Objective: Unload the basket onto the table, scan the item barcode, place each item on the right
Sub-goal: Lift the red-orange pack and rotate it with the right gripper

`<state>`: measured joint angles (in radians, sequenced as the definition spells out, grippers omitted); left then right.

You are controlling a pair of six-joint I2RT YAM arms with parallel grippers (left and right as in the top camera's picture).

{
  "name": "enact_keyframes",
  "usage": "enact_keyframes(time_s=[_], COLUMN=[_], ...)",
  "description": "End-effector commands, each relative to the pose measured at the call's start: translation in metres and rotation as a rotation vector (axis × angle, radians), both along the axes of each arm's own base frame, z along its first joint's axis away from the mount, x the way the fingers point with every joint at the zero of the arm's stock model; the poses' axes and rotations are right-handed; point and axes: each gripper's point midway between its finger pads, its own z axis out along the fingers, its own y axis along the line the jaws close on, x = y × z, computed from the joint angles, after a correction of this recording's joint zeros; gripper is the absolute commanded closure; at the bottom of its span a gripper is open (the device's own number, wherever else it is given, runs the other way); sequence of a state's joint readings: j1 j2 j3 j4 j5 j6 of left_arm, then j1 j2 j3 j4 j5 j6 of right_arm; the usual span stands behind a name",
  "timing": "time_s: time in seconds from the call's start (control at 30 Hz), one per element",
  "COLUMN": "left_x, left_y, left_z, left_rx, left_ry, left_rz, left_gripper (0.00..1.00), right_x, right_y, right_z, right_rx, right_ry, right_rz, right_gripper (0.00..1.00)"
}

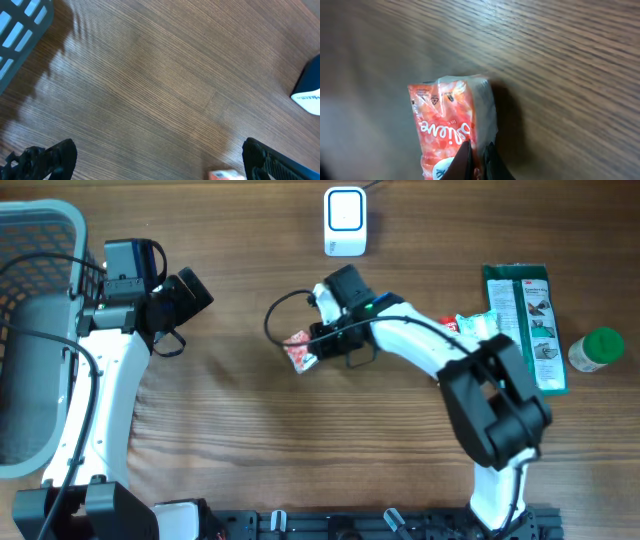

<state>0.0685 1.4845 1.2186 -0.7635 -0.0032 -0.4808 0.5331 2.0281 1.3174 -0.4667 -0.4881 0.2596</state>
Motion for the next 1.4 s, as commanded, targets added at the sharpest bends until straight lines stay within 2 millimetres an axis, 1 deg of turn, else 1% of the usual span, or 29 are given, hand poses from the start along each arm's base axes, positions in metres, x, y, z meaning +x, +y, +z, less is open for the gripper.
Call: enact_keyframes(time_s=[0.0,0.07,0.13,0.2,0.3,0.37,0.5,0.63,0.7,0.8,0.87,1.03,1.1,1.2,1.3,1.37], left_x=[0.001,0.001,0.001,0.001,0.001,0.001,0.001,0.001,0.001,0.001,0.001,0.001,0.001,0.001,0.001,0.001], left_y=[0.003,0.003,0.003,0.003,0.003,0.003,0.003,0.003,0.003,0.003,0.003,0.003,0.003,0.003,0.003,0.003], left_z=[0.006,0.006,0.006,0.006,0.006,0.006,0.006,0.006,0.006,0.006,0.006,0.006,0.006,0.006,0.006,0.006], left_rx=[0.01,0.01,0.01,0.01,0.01,0.01,0.01,0.01,0.01,0.01,0.01,0.01,0.01,0.01,0.01,0.01], left_ry=[-0.016,-0.016,-0.016,-0.016,-0.016,-0.016,-0.016,-0.016,-0.016,-0.016,-0.016,-0.016,-0.016,-0.016,-0.016,-0.016], left_rz=[0.008,0.008,0.008,0.008,0.008,0.008,0.008,0.008,0.008,0.008,0.008,0.008,0.008,0.008,0.008,0.008], left_gripper=[0.0,0.0,0.0,0.0,0.0,0.0,0.0,0.0,0.0,0.0,0.0,0.0,0.0,0.0,0.0,0.0], right_x=[0.001,-0.003,-0.006,-0.009,-0.016,-0.023,-0.041,-0.038,-0.039,-0.05,-0.051,-0.054,-0.059,-0.068,-0.074,-0.074], right_y=[-0.006,-0.013,-0.02,-0.023,-0.024,-0.022,-0.022,-0.029,-0.034,-0.052,-0.063,-0.092,-0.097,-0.098,-0.098,-0.098], right_z=[0.098,0.133,0.154,0.162,0.167,0.177,0.204,0.207,0.208,0.225,0.223,0.222,0.222,0.223,0.228,0.232], right_rx=[0.313,0.445,0.532,0.578,0.62,0.677,0.836,0.852,0.871,0.998,1.001,1.006,0.992,0.98,0.987,1.001], right_ry=[-0.019,-0.002,0.013,0.032,0.079,0.093,0.131,0.138,0.137,0.132,0.127,0.043,0.033,0.044,0.033,0.037], right_rz=[0.048,0.076,0.094,0.105,0.12,0.162,0.267,0.252,0.257,0.281,0.241,0.16,0.146,0.14,0.136,0.126], right_gripper=[0.96,0.96,0.96,0.95,0.95,0.95,0.95,0.95,0.95,0.95,0.95,0.95,0.96,0.96,0.95,0.96])
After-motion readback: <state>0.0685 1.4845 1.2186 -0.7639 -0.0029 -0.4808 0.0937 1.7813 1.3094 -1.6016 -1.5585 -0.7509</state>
